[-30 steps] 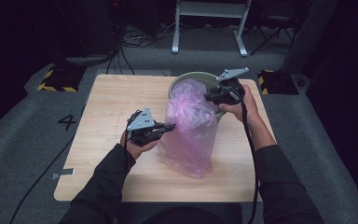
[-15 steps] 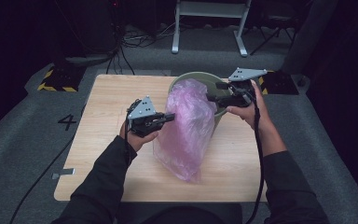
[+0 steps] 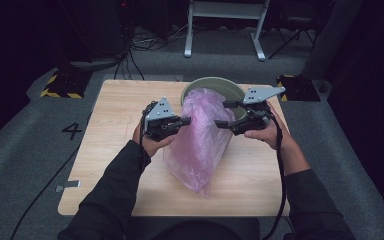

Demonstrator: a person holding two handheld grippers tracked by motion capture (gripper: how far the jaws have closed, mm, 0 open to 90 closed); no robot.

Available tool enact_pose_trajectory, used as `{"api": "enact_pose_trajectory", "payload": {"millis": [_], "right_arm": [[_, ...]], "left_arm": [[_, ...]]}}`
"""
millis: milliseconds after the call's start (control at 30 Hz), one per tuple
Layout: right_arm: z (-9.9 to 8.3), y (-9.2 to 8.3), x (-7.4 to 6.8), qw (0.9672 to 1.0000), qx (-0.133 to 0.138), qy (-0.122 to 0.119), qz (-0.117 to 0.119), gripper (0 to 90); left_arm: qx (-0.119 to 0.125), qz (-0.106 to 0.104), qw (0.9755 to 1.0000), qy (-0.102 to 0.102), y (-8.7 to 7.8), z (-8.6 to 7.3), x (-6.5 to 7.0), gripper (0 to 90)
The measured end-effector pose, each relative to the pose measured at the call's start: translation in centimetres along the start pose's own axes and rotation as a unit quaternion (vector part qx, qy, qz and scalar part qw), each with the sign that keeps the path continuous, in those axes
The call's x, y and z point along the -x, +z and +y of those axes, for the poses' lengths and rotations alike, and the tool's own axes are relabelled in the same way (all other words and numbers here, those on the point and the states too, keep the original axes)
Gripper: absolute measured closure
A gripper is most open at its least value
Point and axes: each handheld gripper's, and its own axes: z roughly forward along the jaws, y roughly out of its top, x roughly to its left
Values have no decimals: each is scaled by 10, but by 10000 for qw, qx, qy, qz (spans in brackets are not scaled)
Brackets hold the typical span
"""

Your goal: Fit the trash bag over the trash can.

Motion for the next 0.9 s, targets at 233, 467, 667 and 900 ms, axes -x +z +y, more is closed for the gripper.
{"api": "enact_pose_trajectory", "payload": {"millis": [233,467,667,900], "right_arm": [[-4,12,-1,9991,-280,-246,-180,696],[-4,7,5,9992,-88,-101,-366,892],[-5,3,15,9981,-29,103,-602,900],[-10,-2,33,9950,-40,404,-911,897]], "left_arm": [[47,-26,10000,5,4,4,-1,879],[160,-9,9998,-80,3,5,-5,776],[305,242,9991,-175,-6,6,-1,411],[321,214,9989,-263,-21,-2,-7,353]]}}
